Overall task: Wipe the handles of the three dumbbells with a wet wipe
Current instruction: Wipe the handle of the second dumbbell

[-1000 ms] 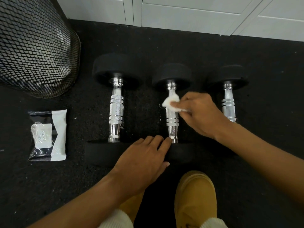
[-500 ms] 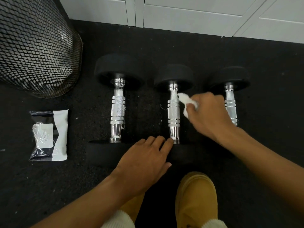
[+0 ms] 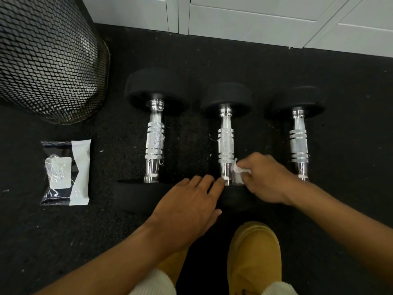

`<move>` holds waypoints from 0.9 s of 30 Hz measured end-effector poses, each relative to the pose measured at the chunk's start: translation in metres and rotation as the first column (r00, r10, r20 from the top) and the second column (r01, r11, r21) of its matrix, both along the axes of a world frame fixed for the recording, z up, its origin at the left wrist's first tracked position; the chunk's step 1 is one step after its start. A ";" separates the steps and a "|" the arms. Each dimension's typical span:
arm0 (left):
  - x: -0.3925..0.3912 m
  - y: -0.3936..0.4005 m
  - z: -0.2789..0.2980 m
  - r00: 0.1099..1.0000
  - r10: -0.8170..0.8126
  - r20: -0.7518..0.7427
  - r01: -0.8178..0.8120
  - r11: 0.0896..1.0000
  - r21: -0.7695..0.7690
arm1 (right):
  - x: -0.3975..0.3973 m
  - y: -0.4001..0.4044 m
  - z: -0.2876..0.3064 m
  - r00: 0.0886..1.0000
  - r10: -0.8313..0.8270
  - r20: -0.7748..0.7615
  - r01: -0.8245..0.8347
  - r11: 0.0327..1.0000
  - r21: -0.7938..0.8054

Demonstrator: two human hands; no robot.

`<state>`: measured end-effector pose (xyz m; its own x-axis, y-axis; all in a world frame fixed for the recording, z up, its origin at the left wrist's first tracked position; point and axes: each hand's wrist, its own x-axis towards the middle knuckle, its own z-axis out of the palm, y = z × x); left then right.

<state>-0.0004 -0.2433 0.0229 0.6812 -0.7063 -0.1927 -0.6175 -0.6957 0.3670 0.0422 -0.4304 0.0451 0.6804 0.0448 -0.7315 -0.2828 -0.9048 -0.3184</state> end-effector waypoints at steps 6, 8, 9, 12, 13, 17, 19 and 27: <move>0.000 -0.001 0.001 1.000 0.004 -0.005 -0.004 1.000 -0.006 | 0.025 0.005 -0.003 0.920 -0.392 0.000 0.387 0.909 0.154; 0.000 0.000 0.001 1.000 0.005 -0.005 -0.005 1.000 0.000 | 0.047 0.006 -0.007 0.834 -0.550 0.034 0.531 0.819 0.217; 0.000 -0.001 0.001 1.000 0.005 -0.007 -0.005 1.000 0.003 | 0.058 0.008 -0.007 0.792 -0.609 0.040 0.583 0.775 0.243; 0.000 -0.001 0.001 1.000 0.005 -0.011 -0.005 1.000 0.003 | 0.082 0.006 -0.010 0.674 -0.738 0.015 0.693 0.640 0.332; 0.000 -0.001 0.001 1.000 0.004 -0.013 -0.004 1.000 0.003 | 0.082 0.007 -0.011 0.682 -0.730 0.049 0.679 0.657 0.328; 0.000 -0.001 0.001 1.000 0.002 -0.012 -0.002 1.000 0.007 | 0.050 0.010 -0.002 0.919 -0.333 0.210 0.327 0.943 0.066; 0.001 -0.001 0.001 1.000 0.001 -0.006 -0.001 1.000 0.002 | 0.028 0.009 0.005 0.983 -0.152 0.100 0.153 0.988 0.002; 0.001 -0.003 0.002 1.000 0.019 0.001 -0.019 1.000 0.006 | 0.032 0.004 -0.003 0.954 -0.298 0.024 0.294 0.951 0.097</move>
